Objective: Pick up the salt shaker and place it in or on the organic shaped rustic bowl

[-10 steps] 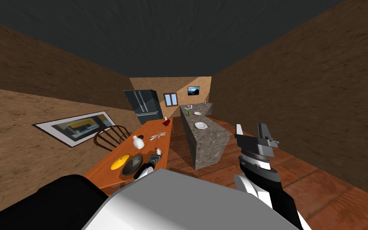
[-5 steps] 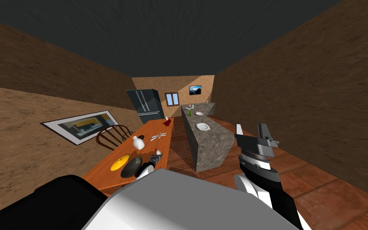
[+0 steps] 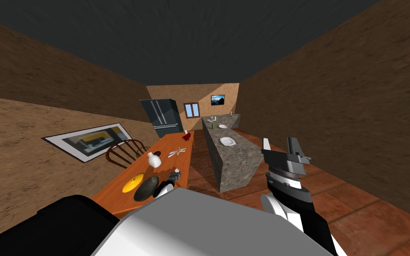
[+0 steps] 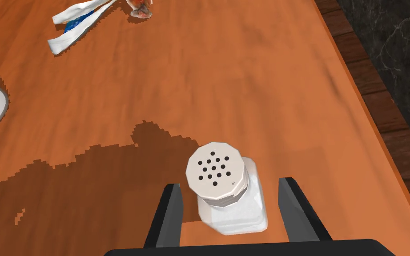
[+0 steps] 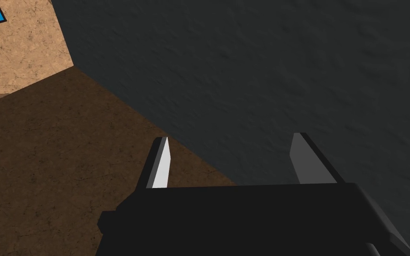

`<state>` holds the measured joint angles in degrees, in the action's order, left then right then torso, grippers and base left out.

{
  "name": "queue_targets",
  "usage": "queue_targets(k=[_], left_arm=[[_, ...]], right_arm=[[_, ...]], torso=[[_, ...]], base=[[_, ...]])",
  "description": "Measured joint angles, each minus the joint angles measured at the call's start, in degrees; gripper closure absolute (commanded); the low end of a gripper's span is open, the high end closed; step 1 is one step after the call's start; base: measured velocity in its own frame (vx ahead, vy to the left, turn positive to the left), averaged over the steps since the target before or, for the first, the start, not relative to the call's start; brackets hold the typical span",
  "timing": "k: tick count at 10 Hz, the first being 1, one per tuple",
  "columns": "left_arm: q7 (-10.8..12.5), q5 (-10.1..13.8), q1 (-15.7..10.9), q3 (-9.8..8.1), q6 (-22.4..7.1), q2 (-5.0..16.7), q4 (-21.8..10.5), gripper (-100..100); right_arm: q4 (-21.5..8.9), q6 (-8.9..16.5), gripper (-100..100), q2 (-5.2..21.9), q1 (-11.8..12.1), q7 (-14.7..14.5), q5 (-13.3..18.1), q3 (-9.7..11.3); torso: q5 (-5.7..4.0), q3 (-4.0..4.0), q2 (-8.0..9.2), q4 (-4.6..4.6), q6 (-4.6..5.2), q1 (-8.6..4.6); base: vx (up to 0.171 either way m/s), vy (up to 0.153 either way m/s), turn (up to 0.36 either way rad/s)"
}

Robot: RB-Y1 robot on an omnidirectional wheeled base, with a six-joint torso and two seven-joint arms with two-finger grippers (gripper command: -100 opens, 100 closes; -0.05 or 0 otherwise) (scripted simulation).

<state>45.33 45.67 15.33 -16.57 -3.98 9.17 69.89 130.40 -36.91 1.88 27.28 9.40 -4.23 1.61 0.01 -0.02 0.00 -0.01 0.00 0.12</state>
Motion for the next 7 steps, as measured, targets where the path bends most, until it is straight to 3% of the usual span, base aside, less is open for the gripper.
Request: queue_targets(k=[3, 4, 5, 7], left_arm=[[0.1, 0.1, 0.0, 0.01, 0.0, -0.1, 0.0, 100], [0.1, 0.1, 0.0, 0.02, 0.0, -0.1, 0.0, 0], [0.1, 0.1, 0.0, 0.02, 0.0, -0.1, 0.0, 100], [0.4, 0.1, 0.8, -0.67, -1.4, 0.7, 1.6, 100]], right_arm=[[0.0, 0.0, 0, 0.0, 0.0, 0.0, 0.0, 0.0], [0.0, 0.0, 0, 0.0, 0.0, 0.0, 0.0, 0.0], [0.0, 0.0, 0, 0.0, 0.0, 0.0, 0.0, 0.0], [0.0, 0.0, 0, 0.0, 0.0, 0.0, 0.0, 0.0]], torso=[[-0.02, -0.04, -0.03, -0.04, 0.02, 0.02], [-0.01, -0.03, -0.03, -0.03, 0.01, 0.03], [-0.01, -0.03, -0.03, -0.03, 0.01, 0.04], [-0.05, 0.05, 0.12, -0.01, -0.01, -0.27]], base=[[0.000, 0.000, 0.000], [0.000, 0.000, 0.000], [-0.017, -0.054, -0.004], [-0.028, -0.067, 0.011]])
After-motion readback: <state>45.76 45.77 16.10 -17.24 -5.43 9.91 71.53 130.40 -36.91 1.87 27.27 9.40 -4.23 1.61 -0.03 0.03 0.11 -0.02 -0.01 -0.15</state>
